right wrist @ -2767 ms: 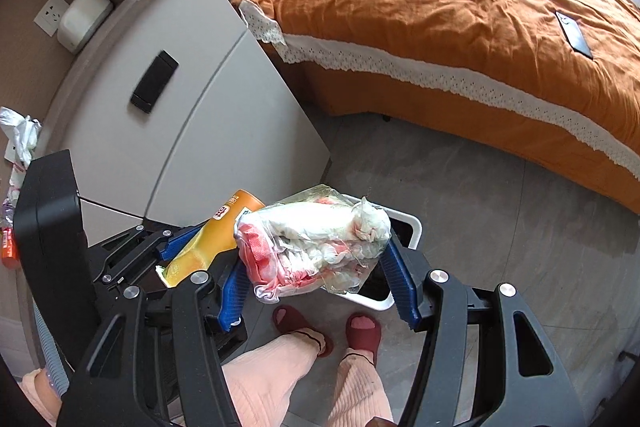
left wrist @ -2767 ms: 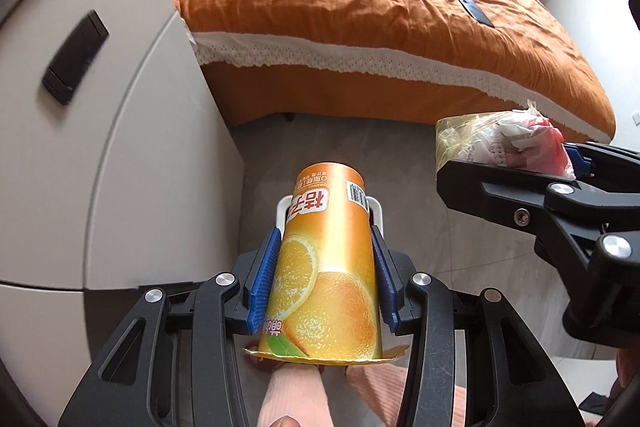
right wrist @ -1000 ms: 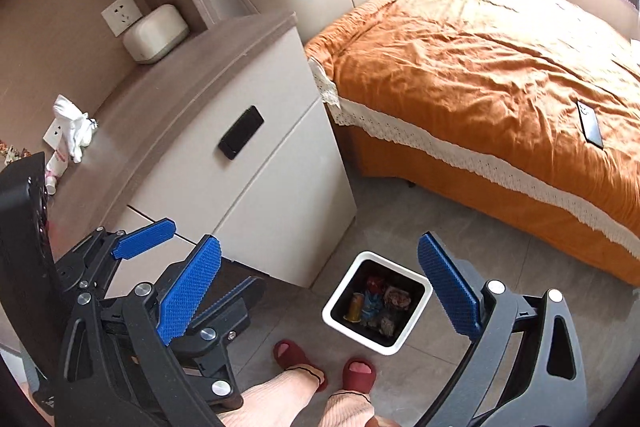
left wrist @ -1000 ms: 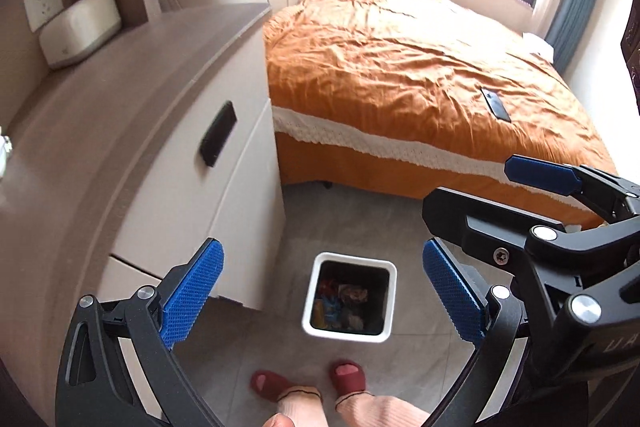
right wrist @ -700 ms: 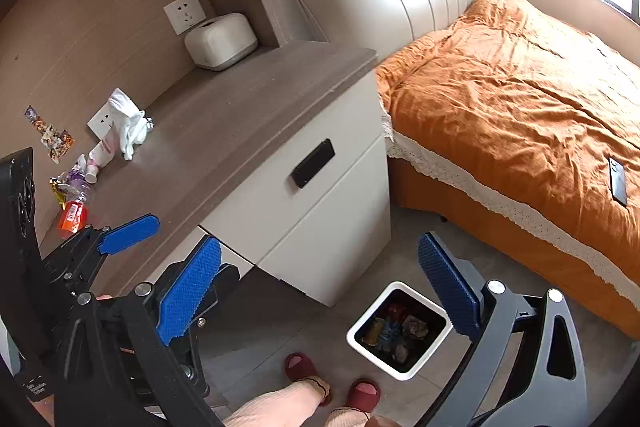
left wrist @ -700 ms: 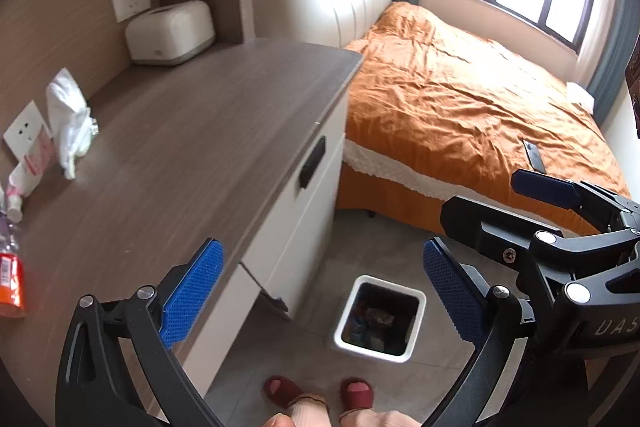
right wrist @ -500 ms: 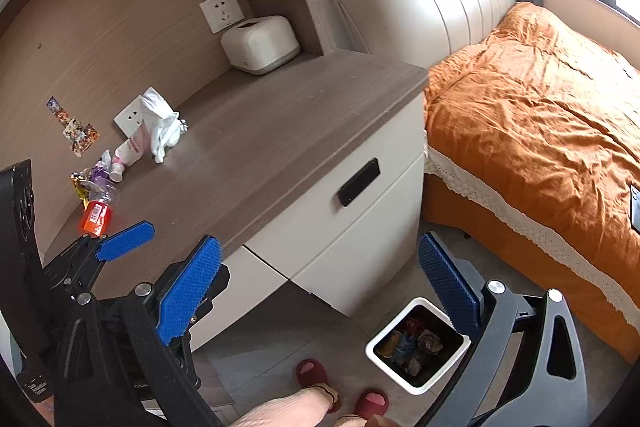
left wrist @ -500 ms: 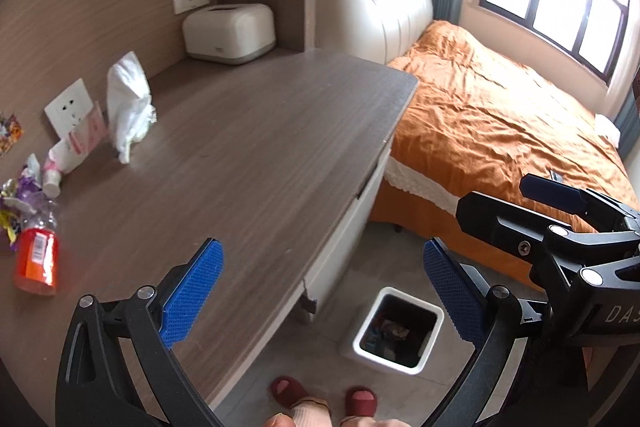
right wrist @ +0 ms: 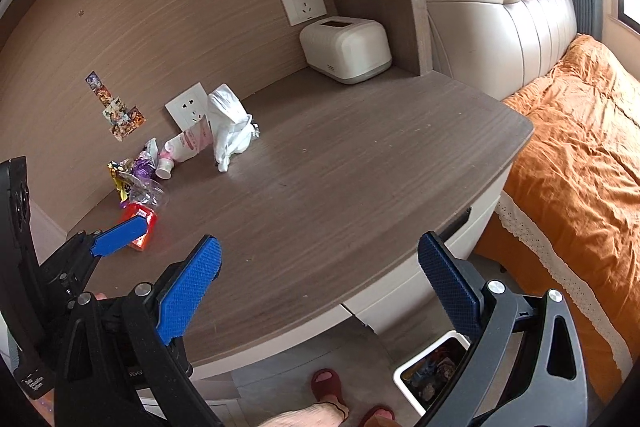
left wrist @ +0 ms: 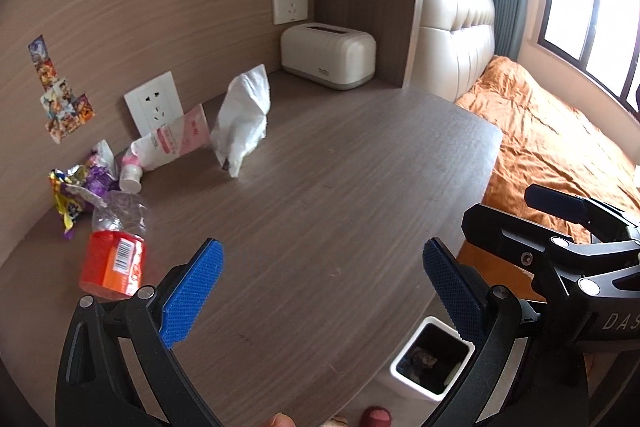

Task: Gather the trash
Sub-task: 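Move both open grippers back to the desk trash, then grasp the red-label plastic bottle with the left gripper while the right grasps the white tissue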

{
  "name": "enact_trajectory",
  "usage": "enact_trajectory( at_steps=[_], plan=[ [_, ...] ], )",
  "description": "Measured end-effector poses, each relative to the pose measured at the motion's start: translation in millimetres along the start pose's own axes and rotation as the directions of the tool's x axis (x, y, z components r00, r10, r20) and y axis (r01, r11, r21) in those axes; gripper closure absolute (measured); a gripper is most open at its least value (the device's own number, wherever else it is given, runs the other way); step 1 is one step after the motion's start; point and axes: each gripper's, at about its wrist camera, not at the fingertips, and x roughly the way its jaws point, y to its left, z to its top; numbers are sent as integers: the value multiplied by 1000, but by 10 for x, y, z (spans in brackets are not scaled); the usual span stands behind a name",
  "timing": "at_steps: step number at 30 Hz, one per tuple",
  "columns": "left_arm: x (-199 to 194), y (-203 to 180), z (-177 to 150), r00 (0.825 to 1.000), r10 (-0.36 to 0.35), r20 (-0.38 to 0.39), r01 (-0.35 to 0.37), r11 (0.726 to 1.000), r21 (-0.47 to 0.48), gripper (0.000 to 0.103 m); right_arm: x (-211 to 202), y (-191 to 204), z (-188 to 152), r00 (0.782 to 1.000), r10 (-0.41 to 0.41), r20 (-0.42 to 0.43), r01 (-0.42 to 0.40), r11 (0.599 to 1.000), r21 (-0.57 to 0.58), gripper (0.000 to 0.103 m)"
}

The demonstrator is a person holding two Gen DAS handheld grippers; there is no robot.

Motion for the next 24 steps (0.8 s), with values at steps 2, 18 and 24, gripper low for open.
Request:
enact_trajectory(
  at_steps=[2,18,24],
  plan=[
    [8,114,31,1000,22,5,-22,1000,-15,5,71,75,48,1000,14,-5,-14,1000,-15,5],
    [309,1080,92,986,163,-43,-168,974,-150,5,872,702,411,991,101,-92,-110,989,-100,5],
    [484,1360,39,980,184,-80,-196,963,-186,5,1172,876,524,986,116,-120,-130,984,-119,5]
  ],
)
